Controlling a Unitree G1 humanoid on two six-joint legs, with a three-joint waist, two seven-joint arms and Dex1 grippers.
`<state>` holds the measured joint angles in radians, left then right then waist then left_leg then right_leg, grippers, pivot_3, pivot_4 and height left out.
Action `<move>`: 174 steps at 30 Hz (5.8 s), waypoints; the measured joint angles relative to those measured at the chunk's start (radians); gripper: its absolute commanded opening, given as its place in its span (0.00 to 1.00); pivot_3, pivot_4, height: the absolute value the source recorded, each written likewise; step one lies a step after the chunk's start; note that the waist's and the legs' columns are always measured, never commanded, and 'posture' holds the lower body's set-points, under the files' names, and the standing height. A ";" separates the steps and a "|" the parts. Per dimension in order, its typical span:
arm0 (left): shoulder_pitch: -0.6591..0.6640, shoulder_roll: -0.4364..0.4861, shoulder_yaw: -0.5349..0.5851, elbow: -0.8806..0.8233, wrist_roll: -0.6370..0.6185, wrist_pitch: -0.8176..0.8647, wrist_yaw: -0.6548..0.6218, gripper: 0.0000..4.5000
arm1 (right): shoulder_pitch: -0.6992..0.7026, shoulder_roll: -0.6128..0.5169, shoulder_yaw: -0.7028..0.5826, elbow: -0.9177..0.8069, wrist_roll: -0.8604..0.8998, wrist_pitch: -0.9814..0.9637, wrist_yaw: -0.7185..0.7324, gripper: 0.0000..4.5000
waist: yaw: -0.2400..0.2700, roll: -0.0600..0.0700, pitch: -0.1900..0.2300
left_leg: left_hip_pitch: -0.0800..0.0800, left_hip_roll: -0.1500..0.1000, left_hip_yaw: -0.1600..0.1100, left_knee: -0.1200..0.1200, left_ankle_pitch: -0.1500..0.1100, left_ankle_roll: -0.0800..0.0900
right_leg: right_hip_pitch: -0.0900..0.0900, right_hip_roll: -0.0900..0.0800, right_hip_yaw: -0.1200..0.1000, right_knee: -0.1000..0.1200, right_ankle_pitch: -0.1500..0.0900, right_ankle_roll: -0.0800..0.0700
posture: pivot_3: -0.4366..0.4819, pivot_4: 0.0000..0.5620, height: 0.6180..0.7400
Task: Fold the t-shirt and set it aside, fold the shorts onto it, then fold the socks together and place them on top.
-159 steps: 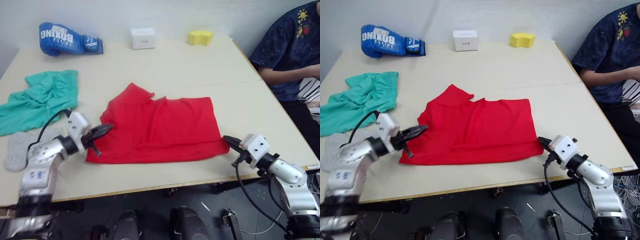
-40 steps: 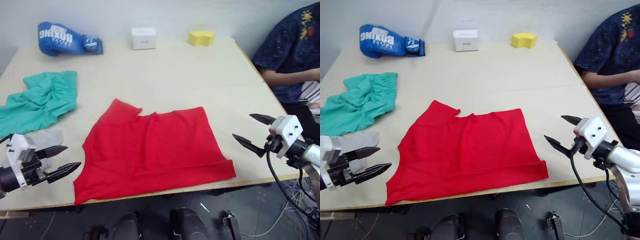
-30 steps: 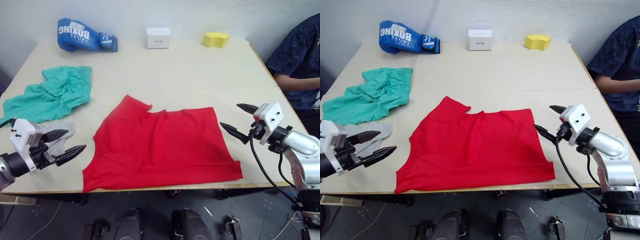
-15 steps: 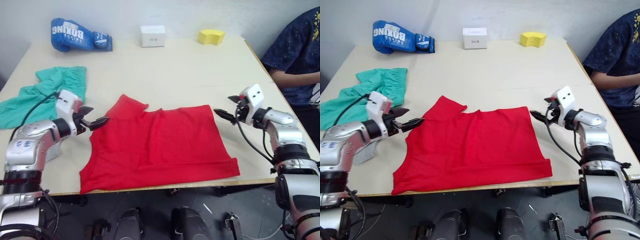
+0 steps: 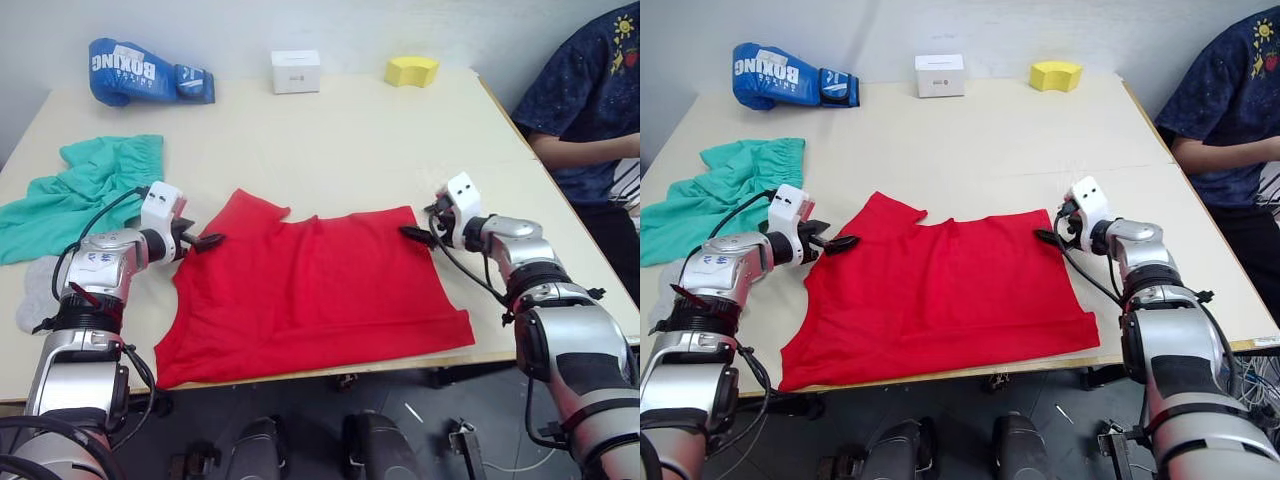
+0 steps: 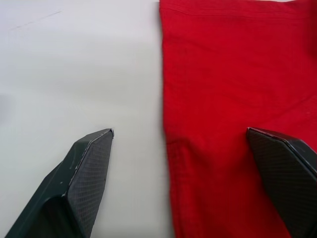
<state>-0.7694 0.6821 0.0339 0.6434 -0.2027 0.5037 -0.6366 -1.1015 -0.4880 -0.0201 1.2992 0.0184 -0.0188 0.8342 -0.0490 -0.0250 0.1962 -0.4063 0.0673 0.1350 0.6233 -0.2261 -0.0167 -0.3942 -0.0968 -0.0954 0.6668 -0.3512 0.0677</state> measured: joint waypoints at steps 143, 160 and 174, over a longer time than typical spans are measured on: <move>-0.209 -0.071 -0.012 0.268 0.067 0.071 -0.213 0.00 | 0.188 -0.175 0.056 -0.212 -0.011 -0.162 0.373 0.44 | 0.018 -0.002 0.001 | 0.002 -0.001 0.013 0.010 -0.007 0.004 | -0.004 0.003 0.017 0.007 0.001 0.004 | 0.48 0.27 1.00; -0.067 -0.056 0.067 0.186 0.039 -0.247 -0.293 0.00 | 0.302 -0.174 0.012 -0.316 0.024 -0.407 0.341 0.00 | 0.015 -0.002 0.001 | 0.002 0.000 0.013 0.010 -0.007 0.004 | -0.004 0.002 0.017 0.006 0.001 0.004 | 0.48 0.27 1.00; 0.420 0.074 0.151 -0.212 0.075 -1.179 -0.395 0.00 | 0.607 -0.189 -0.022 -0.508 0.000 -0.873 0.142 0.00 | 0.014 -0.002 0.001 | 0.003 0.003 0.013 0.009 -0.010 0.005 | -0.002 -0.001 0.020 0.003 0.001 0.004 | 0.48 0.27 1.00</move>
<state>-0.3499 0.7565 0.1852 0.4315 -0.1281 -0.6751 -1.0313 -0.4944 -0.6772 -0.0425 0.7912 0.0186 -0.8916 0.9762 -0.0349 -0.0271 0.1972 -0.4029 0.0699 0.1476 0.6326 -0.2358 -0.0116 -0.3961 -0.0980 -0.0754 0.6703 -0.3498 0.0720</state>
